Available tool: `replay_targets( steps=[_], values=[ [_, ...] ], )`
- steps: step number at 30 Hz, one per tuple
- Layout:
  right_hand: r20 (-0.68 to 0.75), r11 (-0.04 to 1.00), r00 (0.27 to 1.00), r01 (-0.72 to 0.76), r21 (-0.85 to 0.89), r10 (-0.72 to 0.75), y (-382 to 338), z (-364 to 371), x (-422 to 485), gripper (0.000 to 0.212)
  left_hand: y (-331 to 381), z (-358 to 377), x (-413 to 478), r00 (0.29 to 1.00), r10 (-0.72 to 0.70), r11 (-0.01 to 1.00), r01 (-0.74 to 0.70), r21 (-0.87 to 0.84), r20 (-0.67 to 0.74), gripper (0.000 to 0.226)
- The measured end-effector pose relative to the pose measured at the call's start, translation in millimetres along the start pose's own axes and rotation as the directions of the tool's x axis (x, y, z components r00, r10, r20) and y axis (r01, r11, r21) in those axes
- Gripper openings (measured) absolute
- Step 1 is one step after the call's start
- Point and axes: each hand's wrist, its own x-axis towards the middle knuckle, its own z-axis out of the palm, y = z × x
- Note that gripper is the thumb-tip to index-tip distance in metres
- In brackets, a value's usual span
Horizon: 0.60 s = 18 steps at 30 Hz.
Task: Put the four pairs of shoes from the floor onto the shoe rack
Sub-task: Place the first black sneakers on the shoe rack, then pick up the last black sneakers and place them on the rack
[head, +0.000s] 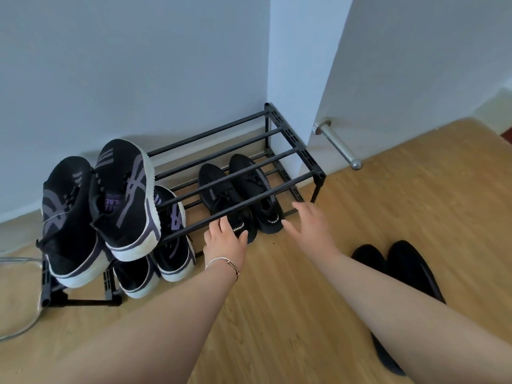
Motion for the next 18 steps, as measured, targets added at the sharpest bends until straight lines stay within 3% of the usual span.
replay_targets(
  steps=[9,18],
  values=[
    [-0.149,0.968,0.988,-0.079,-0.240,0.044,54.3,-56.1,-82.3,0.060,36.5,14.2,-51.4,0.977,0.207,0.974,-0.210,0.085,0.049,0.075],
    [-0.245,0.908,0.958,-0.232,-0.349,0.150,112.2,-100.0,-190.4,0.060,90.7,46.2,-117.9,0.836,0.524,0.805,-0.549,0.224,0.163,0.074]
  ],
)
